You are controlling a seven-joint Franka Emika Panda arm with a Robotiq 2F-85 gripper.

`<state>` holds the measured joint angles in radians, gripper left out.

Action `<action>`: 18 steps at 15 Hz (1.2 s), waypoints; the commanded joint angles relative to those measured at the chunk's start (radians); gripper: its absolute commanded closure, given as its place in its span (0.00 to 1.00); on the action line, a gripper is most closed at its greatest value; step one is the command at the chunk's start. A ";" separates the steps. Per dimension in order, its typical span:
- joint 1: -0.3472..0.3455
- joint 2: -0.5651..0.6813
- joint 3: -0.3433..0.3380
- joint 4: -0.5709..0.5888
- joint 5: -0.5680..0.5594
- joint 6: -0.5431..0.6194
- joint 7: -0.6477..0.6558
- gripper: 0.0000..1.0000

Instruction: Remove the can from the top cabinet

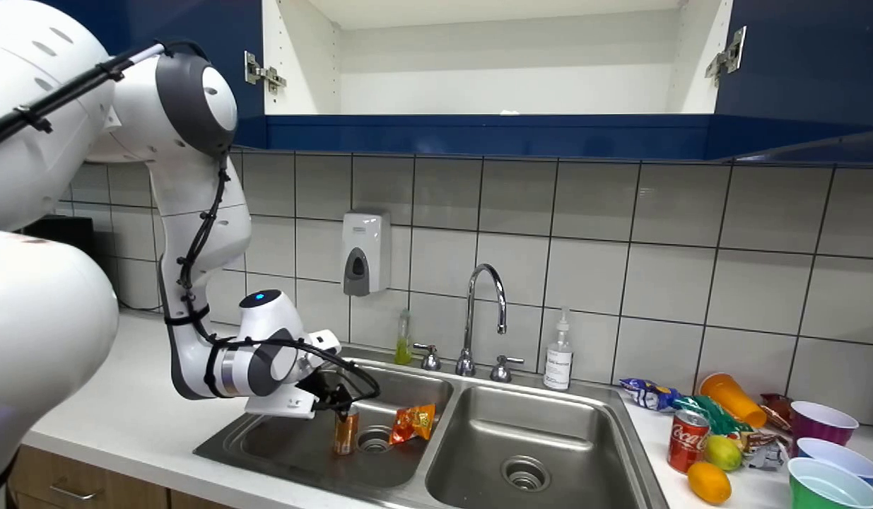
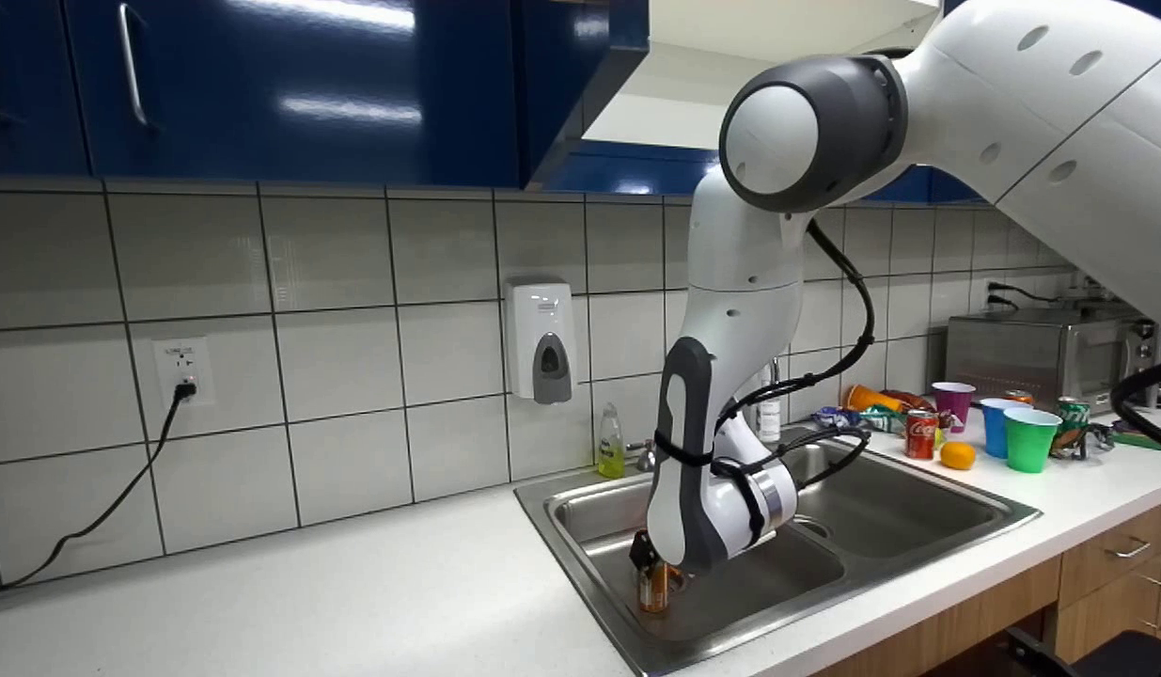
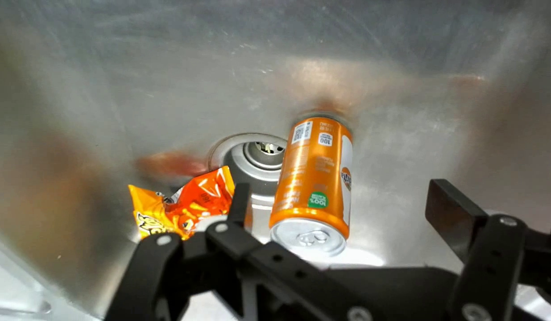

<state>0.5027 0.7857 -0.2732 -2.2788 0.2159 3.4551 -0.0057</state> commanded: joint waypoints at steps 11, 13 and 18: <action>0.242 -0.172 -0.170 -0.188 0.152 0.000 -0.018 0.00; 0.251 -0.184 -0.178 -0.197 0.158 -0.013 -0.021 0.00; 0.225 -0.129 -0.155 -0.159 0.144 0.000 -0.008 0.00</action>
